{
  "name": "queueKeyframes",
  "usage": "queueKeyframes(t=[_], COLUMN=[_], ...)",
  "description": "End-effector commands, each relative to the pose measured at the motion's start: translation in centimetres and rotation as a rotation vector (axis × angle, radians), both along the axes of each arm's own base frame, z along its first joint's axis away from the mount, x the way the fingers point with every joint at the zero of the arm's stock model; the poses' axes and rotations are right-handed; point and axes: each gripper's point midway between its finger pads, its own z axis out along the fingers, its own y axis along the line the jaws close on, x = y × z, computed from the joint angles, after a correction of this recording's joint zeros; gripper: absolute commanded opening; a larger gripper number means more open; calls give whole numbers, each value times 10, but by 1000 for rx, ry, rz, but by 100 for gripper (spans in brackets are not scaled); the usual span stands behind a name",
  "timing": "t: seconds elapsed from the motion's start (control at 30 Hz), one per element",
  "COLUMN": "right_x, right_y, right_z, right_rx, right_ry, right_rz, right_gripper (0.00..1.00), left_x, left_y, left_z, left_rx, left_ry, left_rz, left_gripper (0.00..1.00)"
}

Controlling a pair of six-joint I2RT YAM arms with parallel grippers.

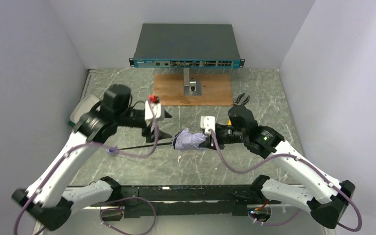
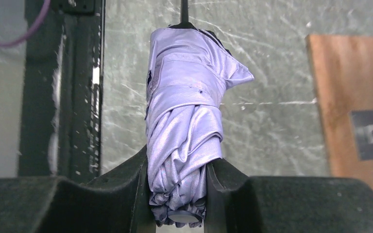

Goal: Open the umbrella

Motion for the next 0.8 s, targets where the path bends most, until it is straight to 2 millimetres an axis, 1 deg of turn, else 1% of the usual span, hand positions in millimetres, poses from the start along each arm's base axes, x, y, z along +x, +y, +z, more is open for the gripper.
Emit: queueKeyframes(t=[0.0, 0.1, 0.17, 0.33, 0.43, 0.5, 0.57, 0.7, 0.77], right_x=[9, 13, 13, 12, 12, 13, 15, 19, 20], right_y=[18, 21, 22, 24, 24, 24, 24, 24, 25], right_z=[47, 57, 60, 66, 67, 67, 67, 68, 68], right_rx=[208, 253, 265, 280, 279, 279, 278, 289, 298], right_ry=[212, 238, 245, 245, 248, 247, 247, 263, 282], right_rz=[-82, -92, -93, -84, -86, -89, -99, -119, -123], right_gripper=[0, 0, 0, 0, 0, 0, 0, 0, 0], left_x=[-12, -19, -23, -21, -23, -26, -30, -37, -41], left_y=[-5, -15, -24, -40, -46, -48, -48, -41, -38], left_z=[17, 4, 1, -7, -11, -17, -23, -33, -39], left_rx=[-52, -7, 0, 27, 37, 53, 67, 83, 93], left_ry=[-284, -296, -298, -294, -289, -283, -279, -286, -281], left_rz=[-24, -40, -56, -55, -66, -77, -92, -107, -117], left_gripper=[73, 70, 68, 65, 60, 53, 42, 26, 16])
